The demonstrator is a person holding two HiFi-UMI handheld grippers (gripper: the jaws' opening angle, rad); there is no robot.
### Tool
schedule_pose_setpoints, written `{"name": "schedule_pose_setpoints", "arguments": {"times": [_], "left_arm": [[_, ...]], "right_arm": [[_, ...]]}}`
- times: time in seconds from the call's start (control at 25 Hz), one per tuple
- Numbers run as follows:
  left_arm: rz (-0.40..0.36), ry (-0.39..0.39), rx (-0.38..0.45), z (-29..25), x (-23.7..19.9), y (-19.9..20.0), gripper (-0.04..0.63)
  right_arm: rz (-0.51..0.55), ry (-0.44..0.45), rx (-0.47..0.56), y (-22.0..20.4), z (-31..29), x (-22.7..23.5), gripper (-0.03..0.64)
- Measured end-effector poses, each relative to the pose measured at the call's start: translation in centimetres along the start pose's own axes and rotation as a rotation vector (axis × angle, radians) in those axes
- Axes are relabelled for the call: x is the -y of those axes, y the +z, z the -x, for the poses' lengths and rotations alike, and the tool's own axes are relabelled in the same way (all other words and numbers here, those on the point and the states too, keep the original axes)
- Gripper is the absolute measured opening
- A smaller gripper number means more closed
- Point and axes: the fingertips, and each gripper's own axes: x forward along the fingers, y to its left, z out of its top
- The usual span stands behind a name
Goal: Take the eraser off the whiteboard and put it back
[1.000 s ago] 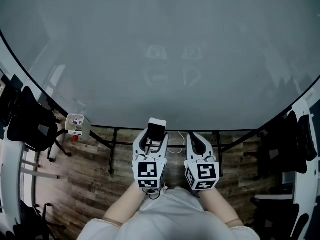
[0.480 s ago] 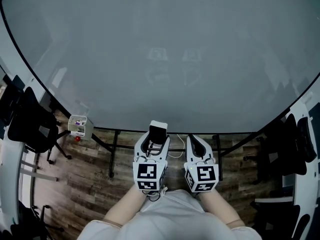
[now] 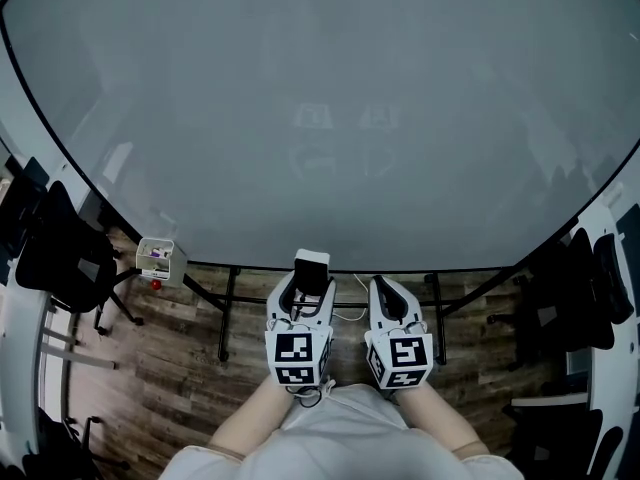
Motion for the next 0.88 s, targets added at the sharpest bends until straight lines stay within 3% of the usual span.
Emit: {"name": "schedule_pose_setpoints", "arguments": {"times": [0.28, 0.88], "left_arm": [[0.006, 0.017, 0.011, -0.9, -0.9, 0.6, 0.258], [-0.054, 0.060, 0.103, -6.0, -2.7, 7.6, 0.258]], "right_arm": [[0.003, 0.004, 0.000, 0.0, -0.3, 0.2, 0.029], [-0.008, -0.015, 0.001, 0.6, -1.9, 2.4, 0.028]]}}
